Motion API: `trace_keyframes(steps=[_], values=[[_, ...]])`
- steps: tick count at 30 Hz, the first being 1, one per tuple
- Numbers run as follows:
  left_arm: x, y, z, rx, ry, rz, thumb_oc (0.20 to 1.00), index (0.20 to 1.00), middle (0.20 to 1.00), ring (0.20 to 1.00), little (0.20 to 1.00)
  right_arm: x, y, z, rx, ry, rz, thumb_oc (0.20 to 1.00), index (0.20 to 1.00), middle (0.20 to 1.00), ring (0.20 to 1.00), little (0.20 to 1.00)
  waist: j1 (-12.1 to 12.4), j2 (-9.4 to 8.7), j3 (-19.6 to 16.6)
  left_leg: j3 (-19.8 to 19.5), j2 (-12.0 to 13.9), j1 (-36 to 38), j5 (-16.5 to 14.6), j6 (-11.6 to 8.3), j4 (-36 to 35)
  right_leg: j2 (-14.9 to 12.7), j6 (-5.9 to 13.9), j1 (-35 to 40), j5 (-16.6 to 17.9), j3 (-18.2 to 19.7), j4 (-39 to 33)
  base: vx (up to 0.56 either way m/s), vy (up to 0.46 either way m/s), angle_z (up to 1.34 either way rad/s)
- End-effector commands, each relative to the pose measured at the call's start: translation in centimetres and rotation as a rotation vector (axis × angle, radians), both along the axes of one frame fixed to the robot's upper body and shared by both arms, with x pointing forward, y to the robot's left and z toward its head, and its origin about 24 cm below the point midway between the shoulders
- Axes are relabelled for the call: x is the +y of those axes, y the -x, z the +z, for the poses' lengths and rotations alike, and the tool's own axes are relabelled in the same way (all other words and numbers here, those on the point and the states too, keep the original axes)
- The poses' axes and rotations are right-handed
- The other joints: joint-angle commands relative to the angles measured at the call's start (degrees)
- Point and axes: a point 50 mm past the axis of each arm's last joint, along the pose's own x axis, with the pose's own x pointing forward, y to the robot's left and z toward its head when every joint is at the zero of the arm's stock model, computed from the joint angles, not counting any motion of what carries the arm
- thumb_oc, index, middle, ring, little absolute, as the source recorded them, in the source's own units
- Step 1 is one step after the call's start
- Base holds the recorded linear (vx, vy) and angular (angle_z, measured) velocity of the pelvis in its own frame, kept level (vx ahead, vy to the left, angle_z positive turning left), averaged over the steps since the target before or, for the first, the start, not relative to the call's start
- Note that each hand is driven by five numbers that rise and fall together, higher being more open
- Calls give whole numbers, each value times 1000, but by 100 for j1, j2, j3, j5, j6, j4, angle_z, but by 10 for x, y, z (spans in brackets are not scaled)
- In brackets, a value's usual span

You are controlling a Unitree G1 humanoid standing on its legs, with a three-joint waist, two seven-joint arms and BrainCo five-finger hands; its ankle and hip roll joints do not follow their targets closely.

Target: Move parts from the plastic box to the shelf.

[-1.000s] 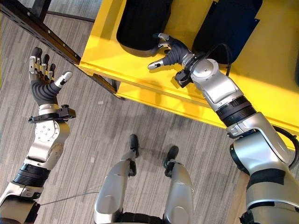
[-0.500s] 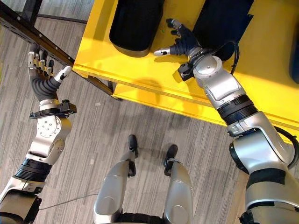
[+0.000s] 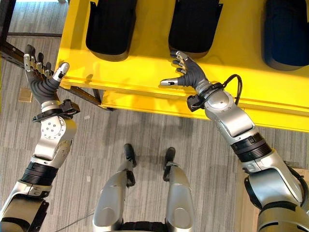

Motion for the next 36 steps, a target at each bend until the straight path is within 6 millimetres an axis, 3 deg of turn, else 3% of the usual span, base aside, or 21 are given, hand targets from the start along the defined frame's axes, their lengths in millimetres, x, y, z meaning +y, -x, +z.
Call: trace_keyframes(steps=[1,5,8,16,21,24,28,31,33,35,36], values=[[-3,4,18,-103,-51,4,1000,1000,1000,1000,1000,24,10,51,-226,-47,127,1000,1000,1000,1000,1000,83,-43,-158,-182,73,271,-530,-218,449,-162,476,395,306,184,-644,0,0,0],[-2,5,17,-106,-52,4,1000,1000,1000,1000,1000,32,18,63,-305,-68,173,1000,1000,1000,1000,1000,99,-29,-158,-182,57,304,-540,-212,440,-161,481,423,300,178,-645,-8,7,2],[-2,9,15,-117,-43,9,1000,1000,1000,1000,1000,45,34,66,-349,-59,240,1000,1000,1000,1000,1000,78,-16,-158,-175,23,409,-558,-202,382,-157,502,514,303,197,-708,-19,24,1],[2,22,8,-138,-23,22,1000,1000,1000,1000,1000,41,50,39,-299,-42,270,1000,1000,1000,1000,1000,8,-77,-158,-123,15,870,-596,-186,208,-135,519,959,317,202,-928,0,0,0],[5,30,-3,-124,-24,10,1000,1000,1000,1000,1000,30,54,13,-236,-20,302,1000,1000,1000,1000,1000,-75,-164,-404,-68,33,1207,-646,-192,45,-84,523,1333,349,230,-1217,20,-26,-4],[6,35,-13,-110,-27,1,1000,1000,1000,1000,1000,28,65,-4,-208,81,363,1000,1000,1000,1000,1000,-126,-223,-621,-28,57,1471,-601,-204,-198,-103,572,1617,441,226,-1493,64,-10,-4],[6,37,-18,-81,-38,-15,1000,1000,1000,1000,1000,19,66,-21,-126,56,339,1000,1000,1000,1000,1000,-179,-301,-856,-20,69,1629,-554,-232,-356,-83,613,1771,539,287,-1680,34,-38,-3],[4,41,-27,-54,-42,-54,1000,1000,1000,1000,1000,9,63,-38,-52,31,274,1000,1000,1000,1000,1000,-167,-361,-981,3,73,1697,-536,-233,-438,-62,617,1833,598,310,-1791,7,-57,-4],[5,63,-51,-5,-34,-127,1000,1000,1000,1000,1000,-12,71,-75,72,-8,185,1000,1000,1000,1000,1000,-55,-431,-1078,-52,82,1884,-526,-247,-588,-69,683,2079,685,246,-2012,34,-146,-1],[4,74,-64,48,-52,-186,1000,1000,1000,1000,1000,-21,80,-99,182,-77,176,1000,1000,1000,1000,1000,4,-465,-1184,-58,91,2012,-481,-255,-730,-68,714,2215,775,202,-2176,70,-128,-1],[-1,85,-98,229,-35,-329,1000,1000,1000,1000,1000,-28,99,-135,356,-181,218,1000,1000,1000,1000,1000,19,-516,-1436,-47,100,2271,-471,-260,-907,-62,764,2473,872,95,-2390,103,-88,6]])
